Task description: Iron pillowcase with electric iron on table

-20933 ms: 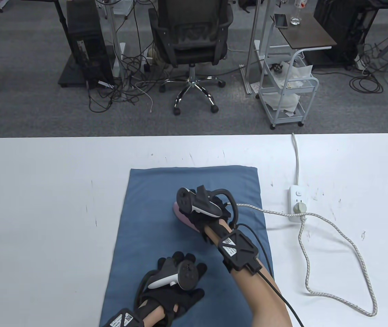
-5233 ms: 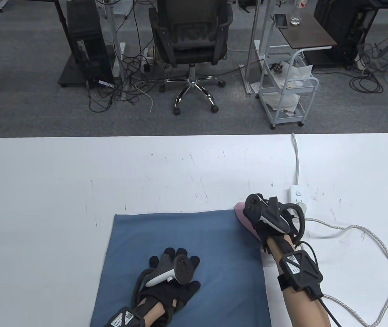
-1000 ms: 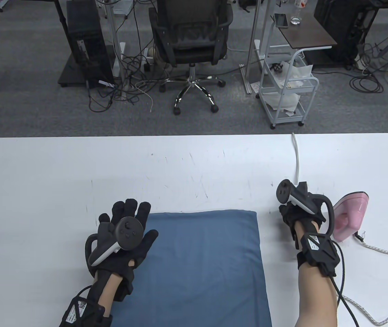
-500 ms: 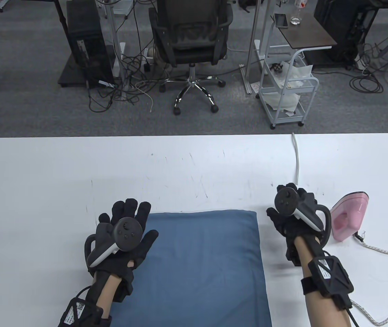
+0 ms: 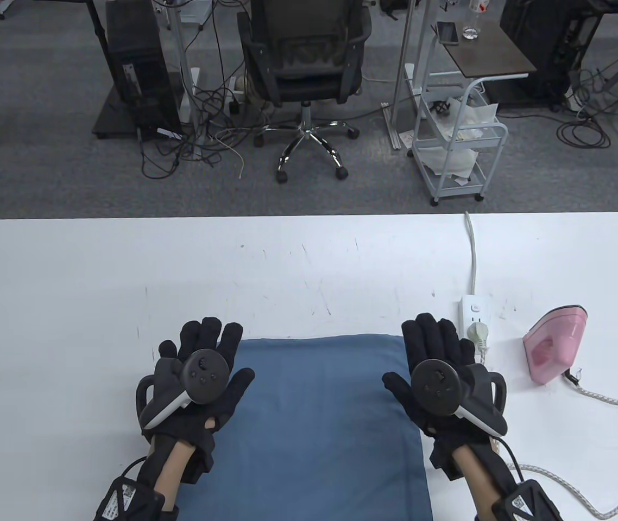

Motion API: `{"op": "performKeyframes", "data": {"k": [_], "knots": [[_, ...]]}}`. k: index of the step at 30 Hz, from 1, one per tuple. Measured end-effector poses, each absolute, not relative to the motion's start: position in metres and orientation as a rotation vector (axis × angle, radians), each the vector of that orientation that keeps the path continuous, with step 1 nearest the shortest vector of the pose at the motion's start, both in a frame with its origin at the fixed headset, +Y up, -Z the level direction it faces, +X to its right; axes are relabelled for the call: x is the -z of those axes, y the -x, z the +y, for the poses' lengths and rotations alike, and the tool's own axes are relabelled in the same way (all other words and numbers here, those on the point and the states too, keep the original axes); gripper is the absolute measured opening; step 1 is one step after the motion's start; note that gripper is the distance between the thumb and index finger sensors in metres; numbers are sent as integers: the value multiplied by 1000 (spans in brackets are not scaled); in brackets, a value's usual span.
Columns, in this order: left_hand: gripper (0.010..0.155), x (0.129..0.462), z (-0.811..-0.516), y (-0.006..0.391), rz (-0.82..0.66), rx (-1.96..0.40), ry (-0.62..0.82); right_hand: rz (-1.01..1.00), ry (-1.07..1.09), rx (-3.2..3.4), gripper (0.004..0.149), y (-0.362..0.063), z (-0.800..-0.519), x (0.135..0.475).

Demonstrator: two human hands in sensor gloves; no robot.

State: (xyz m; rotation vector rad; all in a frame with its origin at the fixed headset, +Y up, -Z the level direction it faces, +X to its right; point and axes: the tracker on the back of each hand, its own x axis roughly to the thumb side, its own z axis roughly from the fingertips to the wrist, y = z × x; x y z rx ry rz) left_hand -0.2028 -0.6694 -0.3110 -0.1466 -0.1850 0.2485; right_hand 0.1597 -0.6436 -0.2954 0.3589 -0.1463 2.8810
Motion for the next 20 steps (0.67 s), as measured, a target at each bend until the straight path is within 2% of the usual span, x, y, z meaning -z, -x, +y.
{"op": "performKeyframes", "data": {"k": [20], "knots": [[76,313,-669,203,-183,-248,130,-82,-375,-2892,86,-164,-646,291]]}}
